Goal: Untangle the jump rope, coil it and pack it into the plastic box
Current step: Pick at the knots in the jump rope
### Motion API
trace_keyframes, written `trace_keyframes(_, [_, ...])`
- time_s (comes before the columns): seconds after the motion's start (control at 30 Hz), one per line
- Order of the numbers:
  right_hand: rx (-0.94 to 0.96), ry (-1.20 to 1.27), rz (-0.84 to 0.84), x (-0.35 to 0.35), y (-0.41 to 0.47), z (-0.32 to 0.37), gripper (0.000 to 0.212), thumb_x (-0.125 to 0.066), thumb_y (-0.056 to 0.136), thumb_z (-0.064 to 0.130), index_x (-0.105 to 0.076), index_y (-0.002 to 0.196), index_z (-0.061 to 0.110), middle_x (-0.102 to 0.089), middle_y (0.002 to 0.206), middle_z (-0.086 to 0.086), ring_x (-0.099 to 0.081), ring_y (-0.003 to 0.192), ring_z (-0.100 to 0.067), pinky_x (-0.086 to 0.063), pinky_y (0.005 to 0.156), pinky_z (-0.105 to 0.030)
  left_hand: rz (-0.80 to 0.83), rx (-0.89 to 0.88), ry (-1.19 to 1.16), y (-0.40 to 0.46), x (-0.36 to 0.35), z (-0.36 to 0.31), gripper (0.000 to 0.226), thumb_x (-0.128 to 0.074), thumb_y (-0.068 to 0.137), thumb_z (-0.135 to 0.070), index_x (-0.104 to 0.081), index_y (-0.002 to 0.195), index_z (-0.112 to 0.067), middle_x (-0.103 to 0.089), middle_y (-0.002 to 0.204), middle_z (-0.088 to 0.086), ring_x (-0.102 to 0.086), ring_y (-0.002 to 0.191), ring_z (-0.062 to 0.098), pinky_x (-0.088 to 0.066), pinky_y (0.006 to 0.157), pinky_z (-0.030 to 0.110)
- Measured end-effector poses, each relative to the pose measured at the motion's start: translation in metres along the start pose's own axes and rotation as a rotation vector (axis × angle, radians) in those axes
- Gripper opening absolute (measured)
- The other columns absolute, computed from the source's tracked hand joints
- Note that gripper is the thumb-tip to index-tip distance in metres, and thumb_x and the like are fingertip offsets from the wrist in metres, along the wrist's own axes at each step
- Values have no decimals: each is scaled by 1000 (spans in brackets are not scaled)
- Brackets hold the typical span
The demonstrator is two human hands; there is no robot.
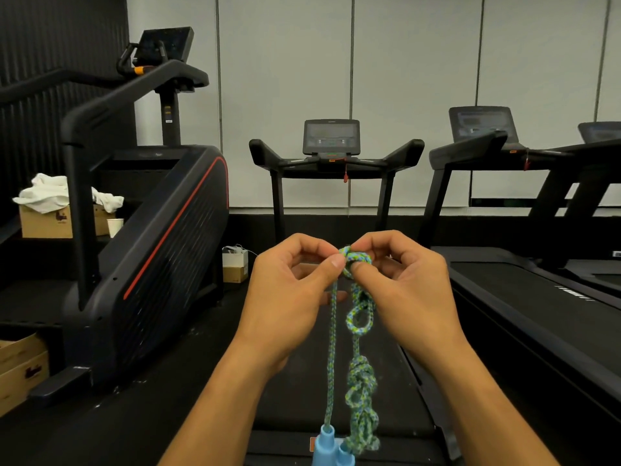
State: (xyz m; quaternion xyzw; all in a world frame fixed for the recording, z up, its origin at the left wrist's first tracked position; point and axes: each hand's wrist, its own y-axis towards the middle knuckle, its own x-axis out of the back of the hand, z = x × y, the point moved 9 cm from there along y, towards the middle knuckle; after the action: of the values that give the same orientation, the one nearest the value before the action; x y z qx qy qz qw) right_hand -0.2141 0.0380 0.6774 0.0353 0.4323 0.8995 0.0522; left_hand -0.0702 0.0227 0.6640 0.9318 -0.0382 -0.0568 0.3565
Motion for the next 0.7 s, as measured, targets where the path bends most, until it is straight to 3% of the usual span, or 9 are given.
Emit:
trace_keyframes(0.1, [-13, 19, -7, 0, 0, -4, 18, -71, 82, -1, -68, 83, 17, -69, 74, 1, -67, 67, -15, -53, 59, -22, 0, -6, -4, 0, -1, 1, 11, -69, 87, 2, -66, 88, -9, -71, 80, 0, -71, 77, 13, -63, 69, 40])
trace_keyframes(0.17, [-8, -11, -16, 1, 1, -6, 17, -71, 83, 1, -67, 84, 17, -68, 75, 1, -67, 69, -21, -54, 61, -29, 8, -46, 35, 1, -2, -1, 19, -71, 85, 5, -66, 89, -12, -70, 83, 1, -68, 74, 11, -59, 65, 32])
trace_keyframes(0.3, [-10, -16, -46, 5, 2, -8, 19, -72, 82, 2, -65, 84, 19, -65, 73, 3, -62, 65, -18, -49, 59, -33, 11, -127, 156, 2, -1, -4, 31, -68, 84, 10, -67, 90, -20, -69, 81, -9, -50, 63, 9, -49, 62, 25])
trace_keyframes(0.5, [-22, -90, -81, 7, 2, -15, 20, -75, 80, 7, -64, 83, 24, -63, 71, -3, -65, 74, -34, -56, 67, -49, 9, -177, 199, 0, -2, -10, 48, -55, 84, 20, -70, 95, -24, -72, 92, -9, -33, 52, 5, -41, 58, 14])
trace_keyframes(0.7, [-29, -71, -68, 8, 2, -12, 16, -73, 80, 2, -67, 83, 16, -63, 68, -6, -59, 63, -15, -52, 61, -35, -3, -180, 244, 0, -2, -11, 47, -60, 84, 16, -72, 93, -28, -72, 88, -11, -35, 54, 4, -41, 56, 17])
